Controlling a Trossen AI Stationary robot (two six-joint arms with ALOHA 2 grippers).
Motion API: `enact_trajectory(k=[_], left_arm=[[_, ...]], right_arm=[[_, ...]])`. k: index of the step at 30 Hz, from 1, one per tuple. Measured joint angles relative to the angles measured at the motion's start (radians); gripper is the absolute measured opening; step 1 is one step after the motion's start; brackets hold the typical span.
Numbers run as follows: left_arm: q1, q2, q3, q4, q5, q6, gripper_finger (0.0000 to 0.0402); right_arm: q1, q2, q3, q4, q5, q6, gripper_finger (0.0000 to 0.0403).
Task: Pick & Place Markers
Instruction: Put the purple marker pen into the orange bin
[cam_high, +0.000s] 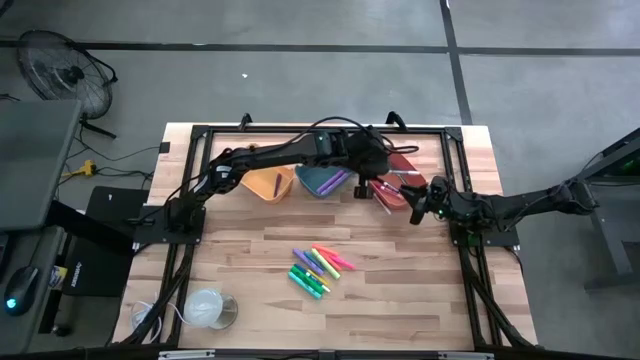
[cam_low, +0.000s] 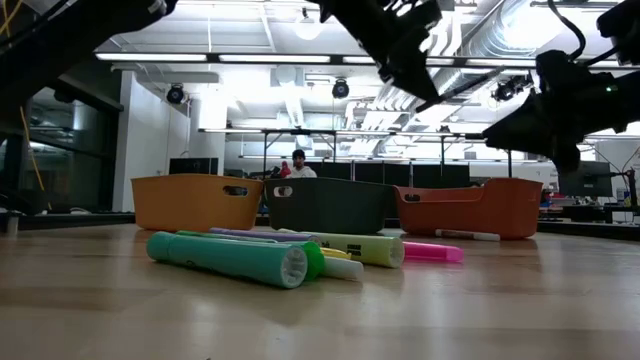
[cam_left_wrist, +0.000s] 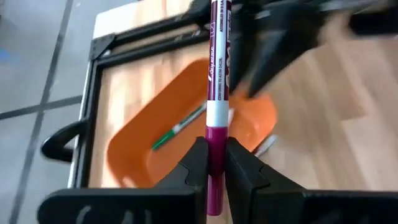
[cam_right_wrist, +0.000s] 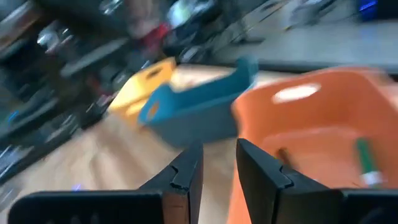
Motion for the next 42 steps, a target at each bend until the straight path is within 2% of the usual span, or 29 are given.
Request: enact_trajectory(k=[3, 6, 11, 16, 20, 28, 31, 37, 42], left_arm=[[0.000, 0.000, 0.000, 0.007, 0.029, -0.020, 0.0022], [0.001, 0.000, 0.000, 0.010, 0.030, -0.033, 0.0022], [0.002, 0.000, 0.000, 0.031, 0.025, -0.033, 0.0022], [0.001, 0.001, 0.000, 0.059, 0.024, -0.041, 0.0022], [0.001, 0.001, 0.000, 0.068, 0.024, -0.044, 0.0022], [0.001, 0.001, 0.000, 0.069, 0.027, -0.045, 0.0022], [0.001, 0.001, 0.000, 0.070, 0.063, -0.048, 0.0022], [0.001, 0.001, 0.000, 0.074, 0.097, -0.074, 0.0022], [0.001, 0.001, 0.000, 0.084, 0.106, -0.075, 0.0022]], right_arm=[[0.000, -0.001, 0.000, 0.056, 0.066, 0.069, 0.0085], [0.000, -0.001, 0.000, 0.091, 0.050, 0.114, 0.0085], [0.000, -0.001, 0.000, 0.171, -0.080, -0.064, 0.0085], [0.000, -0.001, 0.000, 0.295, -0.101, -0.191, 0.0089], [0.000, -0.001, 0.000, 0.326, -0.101, -0.240, 0.0118], [0.000, -0.001, 0.000, 0.349, -0.057, -0.261, 0.0215], [0.000, -0.001, 0.000, 0.423, -0.067, -0.336, 0.0231], [0.000, -0.001, 0.000, 0.499, -0.094, -0.432, 0.0225], [0.000, -0.001, 0.000, 0.525, -0.101, -0.439, 0.0196]])
